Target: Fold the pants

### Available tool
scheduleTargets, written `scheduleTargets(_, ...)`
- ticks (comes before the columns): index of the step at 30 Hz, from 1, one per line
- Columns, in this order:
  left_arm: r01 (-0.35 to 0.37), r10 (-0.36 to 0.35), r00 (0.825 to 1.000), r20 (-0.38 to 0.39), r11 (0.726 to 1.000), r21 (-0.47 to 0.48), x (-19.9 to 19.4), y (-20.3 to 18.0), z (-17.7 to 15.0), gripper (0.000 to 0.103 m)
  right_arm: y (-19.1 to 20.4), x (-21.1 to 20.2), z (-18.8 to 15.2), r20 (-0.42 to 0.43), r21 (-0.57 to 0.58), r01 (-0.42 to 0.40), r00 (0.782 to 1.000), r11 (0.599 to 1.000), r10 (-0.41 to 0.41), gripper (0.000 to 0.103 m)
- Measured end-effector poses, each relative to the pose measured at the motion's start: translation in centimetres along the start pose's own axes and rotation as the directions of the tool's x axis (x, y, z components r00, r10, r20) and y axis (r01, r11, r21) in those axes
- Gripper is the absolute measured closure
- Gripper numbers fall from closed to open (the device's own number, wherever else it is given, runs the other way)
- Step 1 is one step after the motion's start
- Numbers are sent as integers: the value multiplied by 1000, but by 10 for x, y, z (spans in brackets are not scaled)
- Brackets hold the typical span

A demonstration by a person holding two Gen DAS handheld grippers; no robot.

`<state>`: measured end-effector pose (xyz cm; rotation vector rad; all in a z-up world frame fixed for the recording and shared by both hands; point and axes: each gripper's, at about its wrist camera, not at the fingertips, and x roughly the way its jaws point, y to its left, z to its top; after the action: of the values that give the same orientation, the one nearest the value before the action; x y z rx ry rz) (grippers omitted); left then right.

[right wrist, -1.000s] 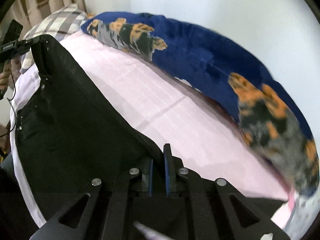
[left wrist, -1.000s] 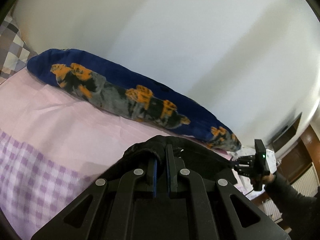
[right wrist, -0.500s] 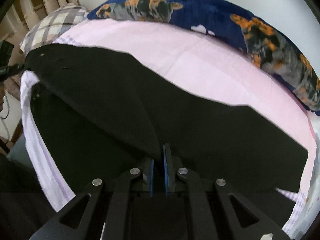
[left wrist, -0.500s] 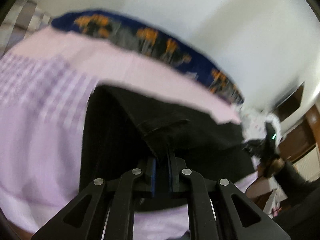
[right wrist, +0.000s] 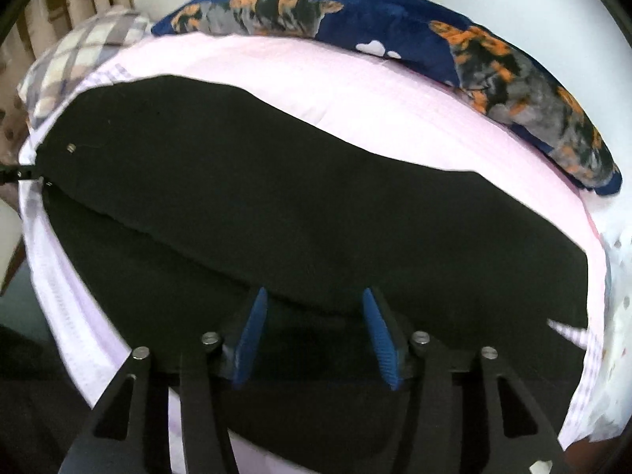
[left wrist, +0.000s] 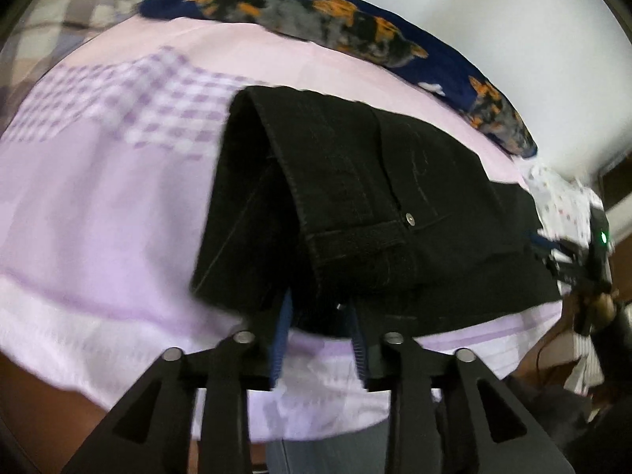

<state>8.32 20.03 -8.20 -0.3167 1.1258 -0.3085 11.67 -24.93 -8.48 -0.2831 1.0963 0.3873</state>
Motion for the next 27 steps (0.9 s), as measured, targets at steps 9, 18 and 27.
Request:
scheduleTargets(9, 255, -244, 967, 75, 927, -274, -15, 9, -26, 62, -13, -9, -37, 62, 330, -196, 981, 924, 186, 51)
scheduleTargets(18, 303, -282, 953, 112, 860, -411, 16, 2, -17, 62, -22, 6, -49, 146, 518, -303, 953, 800, 266, 53)
scheduleTargets(27, 309, -248, 951, 186, 803, -510, 28, 20, -13, 75, -30, 20, -57, 183, 589, -345, 938, 731, 294, 53)
